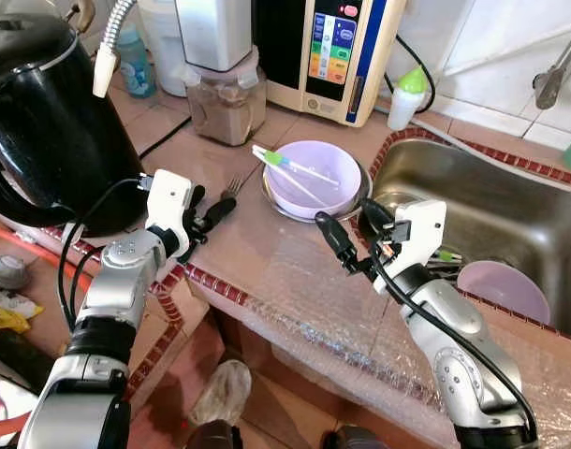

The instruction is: Kitchen organization

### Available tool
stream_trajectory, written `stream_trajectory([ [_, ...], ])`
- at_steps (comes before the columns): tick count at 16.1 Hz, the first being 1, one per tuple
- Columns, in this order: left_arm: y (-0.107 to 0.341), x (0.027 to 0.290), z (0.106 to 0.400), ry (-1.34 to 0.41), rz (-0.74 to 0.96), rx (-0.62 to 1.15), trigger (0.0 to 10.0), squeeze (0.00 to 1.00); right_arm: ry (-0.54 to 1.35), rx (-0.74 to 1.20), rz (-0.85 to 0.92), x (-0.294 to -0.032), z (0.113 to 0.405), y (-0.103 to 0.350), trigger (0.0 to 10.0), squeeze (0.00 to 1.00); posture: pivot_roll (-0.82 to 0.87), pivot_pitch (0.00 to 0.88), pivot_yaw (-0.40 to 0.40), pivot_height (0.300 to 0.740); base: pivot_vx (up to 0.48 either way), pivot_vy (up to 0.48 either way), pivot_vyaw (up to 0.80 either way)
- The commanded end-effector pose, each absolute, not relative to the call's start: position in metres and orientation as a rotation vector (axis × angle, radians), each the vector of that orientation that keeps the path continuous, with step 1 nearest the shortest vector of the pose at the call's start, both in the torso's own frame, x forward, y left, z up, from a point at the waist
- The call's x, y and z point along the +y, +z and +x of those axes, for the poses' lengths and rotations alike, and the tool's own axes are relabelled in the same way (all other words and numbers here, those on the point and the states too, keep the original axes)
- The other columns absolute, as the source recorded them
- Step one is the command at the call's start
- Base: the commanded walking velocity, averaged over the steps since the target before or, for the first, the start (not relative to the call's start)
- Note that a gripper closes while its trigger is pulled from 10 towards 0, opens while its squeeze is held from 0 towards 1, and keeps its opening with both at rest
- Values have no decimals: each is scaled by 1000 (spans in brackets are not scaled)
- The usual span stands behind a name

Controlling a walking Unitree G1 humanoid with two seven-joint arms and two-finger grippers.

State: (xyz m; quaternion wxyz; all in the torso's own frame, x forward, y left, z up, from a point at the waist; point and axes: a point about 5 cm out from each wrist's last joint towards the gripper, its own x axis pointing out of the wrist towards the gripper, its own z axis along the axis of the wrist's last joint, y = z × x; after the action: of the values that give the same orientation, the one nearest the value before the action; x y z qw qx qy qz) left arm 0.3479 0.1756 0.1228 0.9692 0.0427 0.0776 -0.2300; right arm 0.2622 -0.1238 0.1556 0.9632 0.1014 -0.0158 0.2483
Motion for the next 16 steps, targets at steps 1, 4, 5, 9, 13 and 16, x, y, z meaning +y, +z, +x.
stream_trajectory([
  [1,126,176,354,-455,94,155,10000,1000,501,-49,196,-125,260,160,10000,0,-98,81,37,740,0,0,0],
  [4,117,168,355,-500,83,199,8118,1000,498,-50,195,-125,260,160,10000,0,-100,77,37,740,0,0,0],
  [5,115,167,355,-503,78,209,0,1000,498,-50,195,-125,260,160,10000,0,-100,77,37,740,0,0,0],
  [9,100,159,355,-545,85,278,0,0,497,-46,192,-126,260,160,10000,0,-100,77,36,740,0,0,0],
  [13,94,156,356,-564,125,341,0,0,522,-37,201,-123,261,159,10000,0,-93,76,30,740,0,0,0],
  [16,89,161,356,-551,155,380,0,0,604,10,215,-116,256,155,10000,0,-88,68,30,740,0,0,0],
])
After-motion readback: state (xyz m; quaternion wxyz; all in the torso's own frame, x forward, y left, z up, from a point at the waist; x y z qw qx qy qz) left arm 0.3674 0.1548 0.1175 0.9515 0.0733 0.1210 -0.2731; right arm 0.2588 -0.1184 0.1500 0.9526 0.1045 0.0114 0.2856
